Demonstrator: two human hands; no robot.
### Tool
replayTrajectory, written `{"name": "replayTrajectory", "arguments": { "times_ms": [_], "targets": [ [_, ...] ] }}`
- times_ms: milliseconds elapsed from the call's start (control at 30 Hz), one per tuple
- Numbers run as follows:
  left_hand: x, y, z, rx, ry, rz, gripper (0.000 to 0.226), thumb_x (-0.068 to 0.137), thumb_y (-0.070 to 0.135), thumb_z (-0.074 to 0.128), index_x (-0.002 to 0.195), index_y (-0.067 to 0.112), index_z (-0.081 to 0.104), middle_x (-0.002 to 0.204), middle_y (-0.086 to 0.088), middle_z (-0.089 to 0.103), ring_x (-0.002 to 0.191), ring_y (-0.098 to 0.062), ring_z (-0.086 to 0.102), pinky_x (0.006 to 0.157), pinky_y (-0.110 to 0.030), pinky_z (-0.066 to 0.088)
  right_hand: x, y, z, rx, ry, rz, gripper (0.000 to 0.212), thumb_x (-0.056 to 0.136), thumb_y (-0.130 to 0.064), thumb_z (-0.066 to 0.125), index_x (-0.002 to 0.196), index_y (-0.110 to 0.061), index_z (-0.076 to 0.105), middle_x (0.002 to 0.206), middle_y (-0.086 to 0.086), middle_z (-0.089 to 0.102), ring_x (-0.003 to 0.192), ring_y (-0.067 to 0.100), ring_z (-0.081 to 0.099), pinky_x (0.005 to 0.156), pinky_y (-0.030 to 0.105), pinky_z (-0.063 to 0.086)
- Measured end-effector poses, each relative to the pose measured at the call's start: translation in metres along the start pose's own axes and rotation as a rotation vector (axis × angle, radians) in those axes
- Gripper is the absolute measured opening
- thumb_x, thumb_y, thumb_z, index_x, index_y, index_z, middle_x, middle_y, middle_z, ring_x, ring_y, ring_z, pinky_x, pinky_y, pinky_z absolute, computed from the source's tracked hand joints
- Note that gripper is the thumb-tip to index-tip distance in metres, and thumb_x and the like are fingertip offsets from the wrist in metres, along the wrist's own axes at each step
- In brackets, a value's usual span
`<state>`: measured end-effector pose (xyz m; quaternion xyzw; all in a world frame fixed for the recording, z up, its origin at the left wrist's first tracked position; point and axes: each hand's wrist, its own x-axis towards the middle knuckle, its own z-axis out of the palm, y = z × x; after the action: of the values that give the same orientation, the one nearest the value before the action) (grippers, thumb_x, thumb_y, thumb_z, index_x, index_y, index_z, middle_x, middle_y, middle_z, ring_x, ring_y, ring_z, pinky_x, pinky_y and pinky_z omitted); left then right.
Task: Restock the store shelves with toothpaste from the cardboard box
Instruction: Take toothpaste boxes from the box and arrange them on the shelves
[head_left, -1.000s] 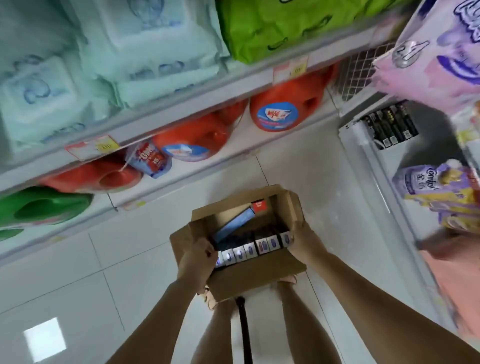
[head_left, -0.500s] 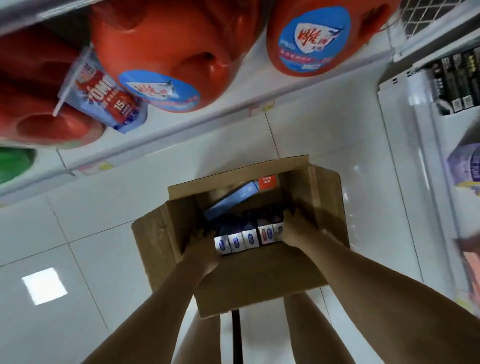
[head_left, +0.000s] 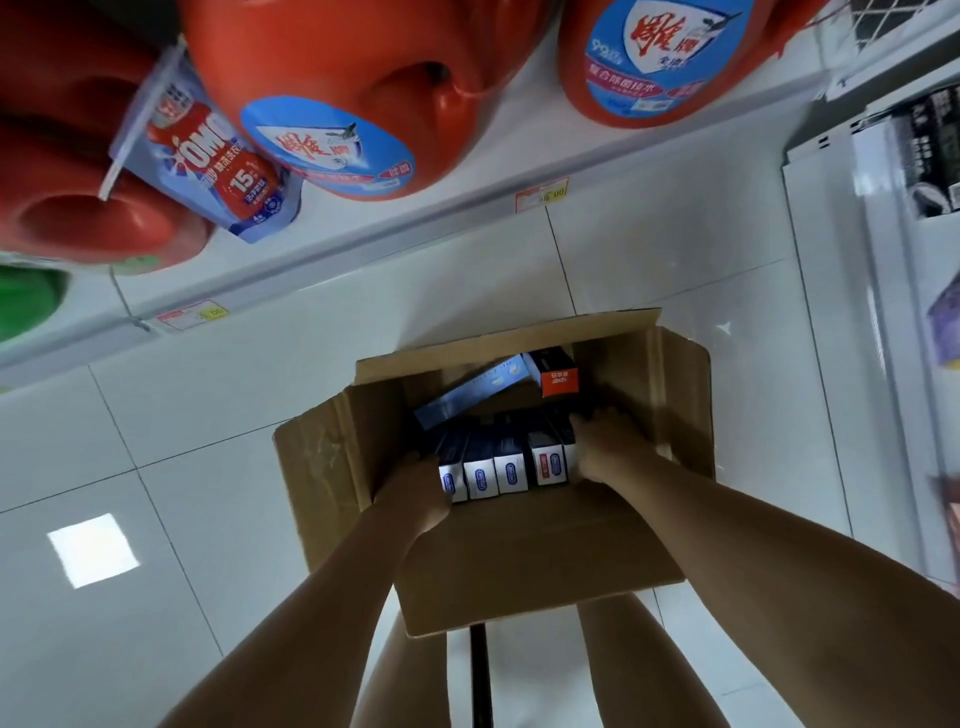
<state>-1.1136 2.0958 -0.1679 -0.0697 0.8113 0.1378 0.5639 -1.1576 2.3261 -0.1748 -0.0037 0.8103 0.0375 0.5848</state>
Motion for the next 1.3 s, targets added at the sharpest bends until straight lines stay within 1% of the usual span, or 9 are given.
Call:
{"name": "replayTrajectory", "arguments": {
  "times_ms": [133, 333, 433, 633, 833, 933, 1100, 1200, 1300],
  "targets": [
    [0.003, 0.000, 0.005, -0.001, 0.024, -0.001, 0.054, 0.092, 0.020, 0.055, 0.142, 0.014, 0.036, 0.145, -0.009, 0.036, 0.130, -0.024, 0.041, 0.103, -0.030, 0.037, -0.001, 0.004, -0.008, -0.144, -0.008, -0.150, 0.090, 0.078, -0.031, 0.074, 0.149, -0.021, 0.020, 0.151, 0.013, 0.026, 0.138, 0.033, 0.026, 0.114, 0.042, 0.025],
    [0.004, -0.002, 0.008, -0.028, 0.048, 0.008, 0.054, 0.091, 0.020, 0.056, 0.141, 0.013, 0.037, 0.145, -0.009, 0.037, 0.130, -0.024, 0.041, 0.103, -0.029, 0.037, 0.001, 0.018, -0.017, -0.244, -0.059, -0.362, 0.084, 0.085, -0.007, 0.064, 0.150, -0.033, 0.018, 0.157, 0.008, 0.013, 0.141, 0.033, 0.023, 0.111, 0.041, 0.031],
    [0.002, 0.001, 0.008, -0.068, 0.073, 0.029, 0.051, 0.091, 0.020, 0.055, 0.139, 0.015, 0.040, 0.143, -0.008, 0.040, 0.128, -0.024, 0.043, 0.104, -0.029, 0.038, 0.005, 0.022, -0.020, -0.246, -0.061, -0.375, 0.077, 0.087, -0.013, 0.061, 0.149, -0.035, 0.020, 0.157, 0.006, 0.016, 0.139, 0.031, 0.026, 0.110, 0.039, 0.034],
    [-0.006, 0.032, 0.002, -0.213, 0.236, 0.313, 0.057, 0.091, 0.021, 0.060, 0.144, 0.020, 0.037, 0.146, -0.003, 0.041, 0.135, -0.018, 0.035, 0.109, -0.023, 0.025, 0.003, 0.022, -0.021, -0.354, -0.069, -0.395, 0.092, 0.077, -0.014, 0.074, 0.150, -0.021, 0.019, 0.150, 0.010, 0.032, 0.132, 0.029, 0.038, 0.105, 0.037, 0.039],
    [0.011, 0.102, 0.023, -0.192, 0.170, 0.416, 0.058, 0.084, 0.016, 0.065, 0.138, 0.014, 0.045, 0.135, -0.010, 0.049, 0.127, -0.026, 0.042, 0.102, -0.033, 0.038, 0.002, 0.022, -0.012, -0.399, 0.085, -0.364, 0.062, 0.087, -0.023, 0.064, 0.139, -0.011, 0.035, 0.132, 0.012, 0.050, 0.116, 0.027, 0.052, 0.094, 0.034, 0.042],
    [0.020, 0.133, 0.038, -0.104, 0.122, 0.397, 0.054, 0.084, 0.017, 0.065, 0.134, 0.006, 0.046, 0.131, -0.015, 0.048, 0.123, -0.032, 0.043, 0.100, -0.038, 0.039, 0.004, 0.028, -0.007, -0.432, 0.351, -0.371, 0.042, 0.096, -0.016, 0.046, 0.137, -0.012, 0.040, 0.135, 0.011, 0.047, 0.122, 0.027, 0.047, 0.108, 0.036, 0.032],
    [0.039, 0.151, 0.047, 0.032, 0.178, 0.323, 0.062, 0.087, 0.018, 0.062, 0.142, 0.005, 0.034, 0.138, -0.017, 0.040, 0.127, -0.033, 0.038, 0.108, -0.038, 0.030, 0.010, 0.024, -0.014, -0.479, 0.340, -0.244, 0.031, 0.097, -0.008, 0.040, 0.126, -0.003, 0.047, 0.125, 0.017, 0.053, 0.119, 0.030, 0.049, 0.116, 0.040, 0.018],
    [0.043, 0.145, 0.044, 0.069, 0.234, 0.385, 0.081, 0.074, 0.028, 0.075, 0.141, 0.004, 0.037, 0.135, -0.018, 0.044, 0.125, -0.035, 0.041, 0.111, -0.040, 0.026, 0.015, 0.021, -0.020, -0.495, 0.353, -0.248, 0.027, 0.096, -0.006, 0.039, 0.116, -0.004, 0.056, 0.119, 0.015, 0.057, 0.114, 0.029, 0.051, 0.114, 0.040, 0.021],
    [0.044, 0.134, 0.047, 0.000, 0.361, 0.453, 0.079, 0.059, 0.020, 0.083, 0.129, 0.002, 0.051, 0.118, -0.020, 0.058, 0.108, -0.039, 0.056, 0.098, -0.043, 0.040, 0.016, 0.024, -0.023, -0.474, 0.472, -0.220, 0.017, 0.091, -0.013, 0.053, 0.102, -0.006, 0.064, 0.102, 0.012, 0.064, 0.099, 0.026, 0.059, 0.109, 0.038, 0.033]
  ]
}}
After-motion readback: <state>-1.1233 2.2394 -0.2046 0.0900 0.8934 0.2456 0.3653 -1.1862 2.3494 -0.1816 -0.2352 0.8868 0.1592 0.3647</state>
